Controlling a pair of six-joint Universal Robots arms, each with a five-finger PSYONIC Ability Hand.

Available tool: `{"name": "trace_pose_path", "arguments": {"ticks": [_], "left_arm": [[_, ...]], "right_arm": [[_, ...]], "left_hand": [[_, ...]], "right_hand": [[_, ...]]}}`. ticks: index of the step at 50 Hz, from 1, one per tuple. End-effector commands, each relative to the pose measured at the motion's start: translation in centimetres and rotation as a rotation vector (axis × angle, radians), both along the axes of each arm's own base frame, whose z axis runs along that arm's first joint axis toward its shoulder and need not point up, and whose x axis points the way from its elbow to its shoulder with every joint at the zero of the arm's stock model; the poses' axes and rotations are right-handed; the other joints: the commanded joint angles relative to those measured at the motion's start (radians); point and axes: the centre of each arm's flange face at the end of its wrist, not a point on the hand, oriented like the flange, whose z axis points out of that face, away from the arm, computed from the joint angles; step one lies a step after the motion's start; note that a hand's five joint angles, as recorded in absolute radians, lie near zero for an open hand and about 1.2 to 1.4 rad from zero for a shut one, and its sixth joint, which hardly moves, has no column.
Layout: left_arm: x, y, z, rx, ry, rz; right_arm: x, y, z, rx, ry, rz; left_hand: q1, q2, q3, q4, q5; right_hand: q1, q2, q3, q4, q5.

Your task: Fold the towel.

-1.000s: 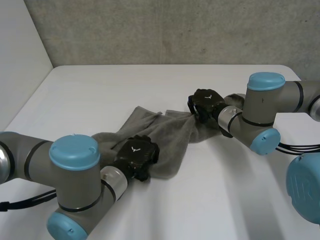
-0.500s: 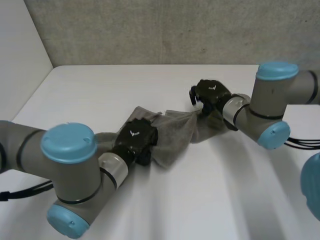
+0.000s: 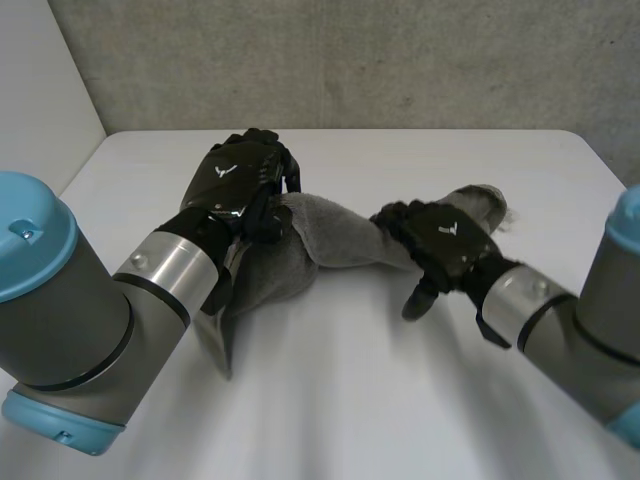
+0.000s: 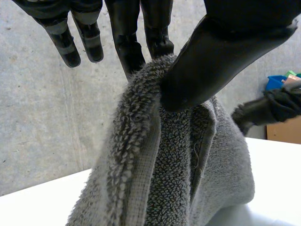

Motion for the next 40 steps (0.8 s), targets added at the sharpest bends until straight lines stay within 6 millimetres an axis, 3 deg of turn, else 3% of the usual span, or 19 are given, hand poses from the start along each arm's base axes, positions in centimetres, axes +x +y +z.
{"name": "trace_pose_path", "arguments": {"ticks": [1, 7, 10, 16, 18, 19, 20, 21, 25, 27, 28, 29, 30, 31, 32, 33, 34, 36, 40], "left_arm": [[0.4, -0.2, -0.2, 0.009, -0.006, 0.012], [0.5, -0.2, 0.0, 0.005, 0.002, 0.016], [0.6, 0.0, 0.4, 0.015, 0.032, 0.014], [0.7, 0.0, 0.8, 0.031, 0.073, 0.011], [0.7, 0.0, 0.9, 0.031, 0.075, 0.012], [0.7, 0.0, 0.9, 0.03, 0.076, 0.012], [0.7, 0.0, 0.9, 0.03, 0.076, 0.012], [0.8, -0.1, 0.9, 0.028, 0.077, 0.015], [1.2, -0.7, 0.9, 0.028, 0.078, 0.034], [1.3, -0.9, 1.0, 0.026, 0.078, 0.04], [1.3, -0.9, 1.0, 0.026, 0.078, 0.04], [1.4, -1.1, 1.1, 0.023, 0.079, 0.044], [1.4, -1.1, 1.1, 0.023, 0.079, 0.044], [1.5, -1.1, 1.3, 0.018, 0.083, 0.049], [1.7, -1.2, 1.5, 0.014, 0.085, 0.053], [1.7, -1.2, 1.5, 0.014, 0.085, 0.053], [1.8, -1.3, 1.6, 0.011, 0.087, 0.057], [1.9, -1.4, 1.7, 0.007, 0.089, 0.06], [2.0, -1.6, 1.6, 0.009, 0.088, 0.064]], "right_arm": [[-0.4, 0.3, -1.2, -0.003, 0.002, -0.002], [0.2, -1.9, -2.4, -0.051, 0.007, -0.004], [1.4, -4.9, -4.0, -0.062, 0.006, -0.013], [2.8, -7.6, -5.4, -0.068, -0.002, -0.021], [3.5, -8.6, -6.0, -0.071, 0.01, -0.021], [4.0, -8.7, -6.2, -0.068, 0.012, -0.013], [4.0, -8.7, -6.2, -0.068, 0.012, -0.013], [4.1, -8.9, -6.1, -0.065, 0.014, -0.01], [3.6, -8.6, -5.9, -0.024, 0.034, -0.003], [3.4, -8.1, -5.2, -0.01, 0.039, 0.003], [2.9, -7.7, -2.7, -0.03, 0.025, 0.005], [2.9, -7.7, -2.7, -0.03, 0.025, 0.005], [1.8, -7.1, 1.5, -0.09, -0.008, 0.015], [1.2, -6.9, 4.0, -0.133, -0.031, 0.026], [1.2, -6.9, 4.1, -0.134, -0.031, 0.026], [0.9, -6.4, 6.4, -0.177, -0.054, 0.05], [0.9, -6.4, 6.5, -0.178, -0.055, 0.05], [0.9, -5.9, 10.3, -0.253, -0.098, 0.1], [1.3, -6.8, 10.7, -0.236, -0.095, 0.108]], "left_hand": [[0.099, 0.123, -0.042, -0.056, 0.085], [0.099, 0.123, -0.042, -0.056, 0.085], [0.099, 0.123, -0.042, -0.056, 0.085], [0.099, 0.123, -0.042, -0.056, 0.085], [0.099, 0.123, -0.042, -0.056, 0.085], [0.099, 0.123, -0.042, -0.056, 0.085], [0.099, 0.123, -0.042, -0.056, 0.085], [0.099, 0.123, -0.042, -0.056, 0.085], [0.099, 0.123, -0.042, -0.056, 0.085], [0.099, 0.123, -0.042, -0.056, 0.085], [0.099, 0.123, -0.042, -0.056, 0.085], [0.099, 0.123, -0.042, -0.056, 0.085], [0.099, 0.123, -0.042, -0.056, 0.085], [0.099, 0.123, -0.042, -0.056, 0.085], [0.099, 0.123, -0.042, -0.056, 0.085], [0.099, 0.123, -0.042, -0.056, 0.085], [0.099, 0.123, -0.042, -0.056, 0.085], [0.099, 0.123, -0.042, -0.056, 0.085], [0.099, 0.123, -0.042, -0.056, 0.085]], "right_hand": [[-0.076, -0.077, -0.051, -0.078, -0.062], [-0.076, -0.077, -0.051, -0.078, -0.062], [-0.063, -0.065, -0.051, -0.078, -0.049], [0.014, 0.012, -0.051, -0.078, 0.028], [0.335, 0.333, -0.051, -0.078, 0.349], [0.628, 0.626, -0.051, -0.078, 0.641], [0.63, 0.629, -0.051, -0.078, 0.644], [0.953, 0.951, -0.051, -0.078, 0.967], [1.146, 1.144, -0.051, -0.078, 1.16], [1.146, 1.144, -0.051, -0.078, 1.16], [1.146, 1.144, -0.051, -0.078, 1.16], [1.146, 1.144, -0.051, -0.078, 1.16], [1.146, 1.144, -0.051, -0.078, 1.16], [1.146, 1.144, -0.051, -0.078, 1.16], [1.146, 1.144, -0.051, -0.078, 1.16], [1.146, 1.144, -0.051, -0.078, 1.16], [1.146, 1.144, -0.051, -0.078, 1.16], [1.146, 1.144, -0.051, -0.078, 1.16], [1.146, 1.144, -0.051, -0.078, 1.16]]}}
